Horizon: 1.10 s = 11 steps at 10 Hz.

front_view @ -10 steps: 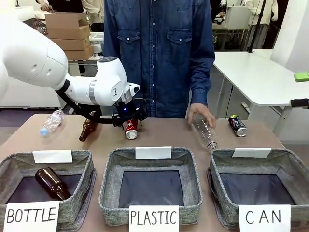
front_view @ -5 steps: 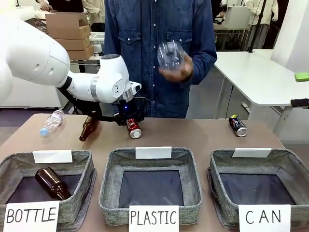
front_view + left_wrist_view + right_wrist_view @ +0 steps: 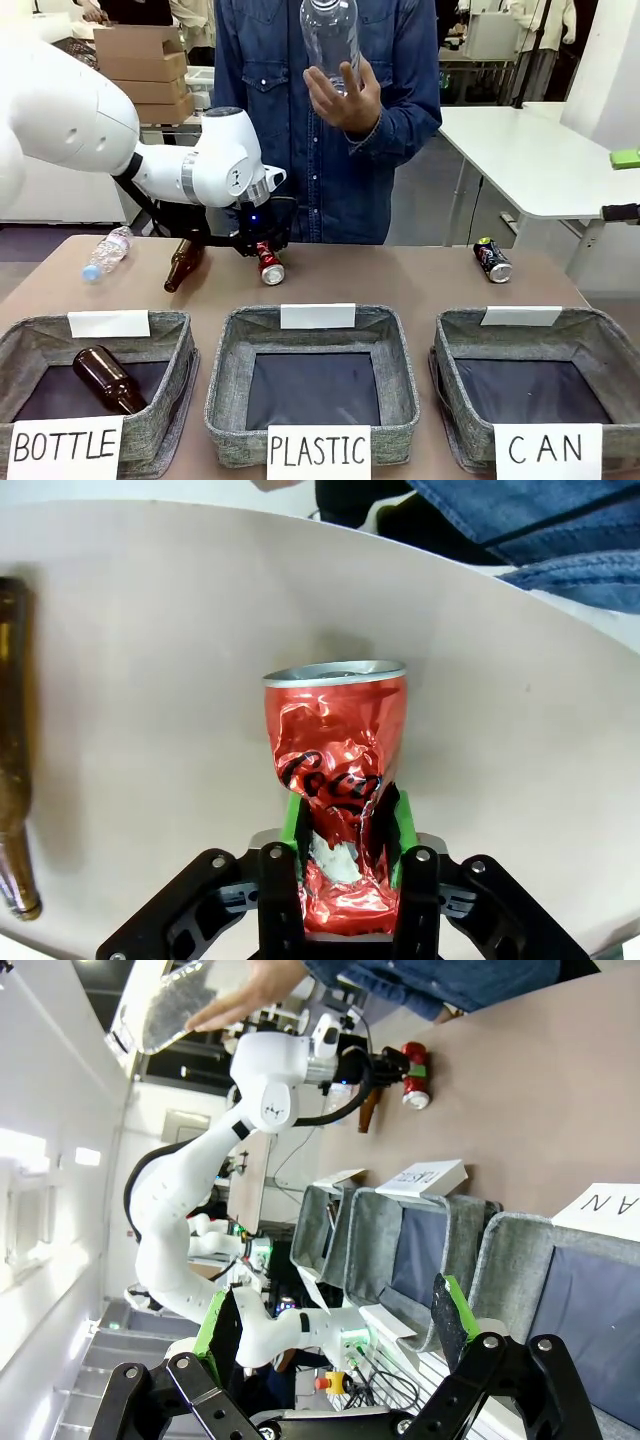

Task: Sort the can waste into the basket.
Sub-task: Pick up the can waste from the table and place it in the right Fabric basket.

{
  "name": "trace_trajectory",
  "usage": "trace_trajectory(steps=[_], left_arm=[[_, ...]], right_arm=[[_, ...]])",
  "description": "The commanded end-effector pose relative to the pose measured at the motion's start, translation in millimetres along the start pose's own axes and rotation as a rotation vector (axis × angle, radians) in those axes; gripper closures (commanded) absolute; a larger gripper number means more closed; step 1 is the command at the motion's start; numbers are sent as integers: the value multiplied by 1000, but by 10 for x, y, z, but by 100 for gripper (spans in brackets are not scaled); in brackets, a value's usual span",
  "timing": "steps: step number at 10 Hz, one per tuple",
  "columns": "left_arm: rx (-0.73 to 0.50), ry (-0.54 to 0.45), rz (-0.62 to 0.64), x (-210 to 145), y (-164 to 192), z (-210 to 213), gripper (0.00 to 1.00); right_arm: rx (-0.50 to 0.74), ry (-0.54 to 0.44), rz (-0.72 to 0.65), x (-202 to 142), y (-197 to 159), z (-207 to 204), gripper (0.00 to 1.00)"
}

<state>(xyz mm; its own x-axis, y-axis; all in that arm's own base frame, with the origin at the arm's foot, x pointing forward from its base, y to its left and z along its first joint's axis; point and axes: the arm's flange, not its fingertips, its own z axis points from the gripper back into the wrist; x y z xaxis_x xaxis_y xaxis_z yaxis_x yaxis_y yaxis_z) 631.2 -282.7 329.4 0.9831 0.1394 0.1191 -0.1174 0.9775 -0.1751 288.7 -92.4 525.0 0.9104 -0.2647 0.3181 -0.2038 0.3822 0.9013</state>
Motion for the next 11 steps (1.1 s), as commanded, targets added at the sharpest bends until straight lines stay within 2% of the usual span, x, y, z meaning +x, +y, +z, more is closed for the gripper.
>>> trace_trajectory(steps=[1, 4, 6, 7, 8, 9, 10, 11], left_arm=[[-15, 36, -83, 46, 315, 329, 100], [-138, -11, -239, -226, 1246, 1328, 100], [-159, -113, -254, -753, 2019, 2191, 100], [-227, -132, -336, -1071, 2253, 2503, 100], [-286, -93, -502, -1427, 2385, 2739, 100], [-315, -44, -809, -1838, 2415, 2930, 100], [-282, -9, -1108, -2162, 2393, 3027, 100], [-200, 7, -1367, -2420, 2420, 3093, 100]], right_arm=[[23, -13, 26, 25, -4, -10, 0], [23, -13, 26, 25, -4, -10, 0], [23, -13, 26, 25, -4, -10, 0], [23, -13, 26, 25, -4, -10, 0], [23, -13, 26, 25, -4, -10, 0], [23, -13, 26, 25, -4, -10, 0], [23, -13, 26, 25, -4, -10, 0], [23, -13, 26, 25, -4, -10, 0]])
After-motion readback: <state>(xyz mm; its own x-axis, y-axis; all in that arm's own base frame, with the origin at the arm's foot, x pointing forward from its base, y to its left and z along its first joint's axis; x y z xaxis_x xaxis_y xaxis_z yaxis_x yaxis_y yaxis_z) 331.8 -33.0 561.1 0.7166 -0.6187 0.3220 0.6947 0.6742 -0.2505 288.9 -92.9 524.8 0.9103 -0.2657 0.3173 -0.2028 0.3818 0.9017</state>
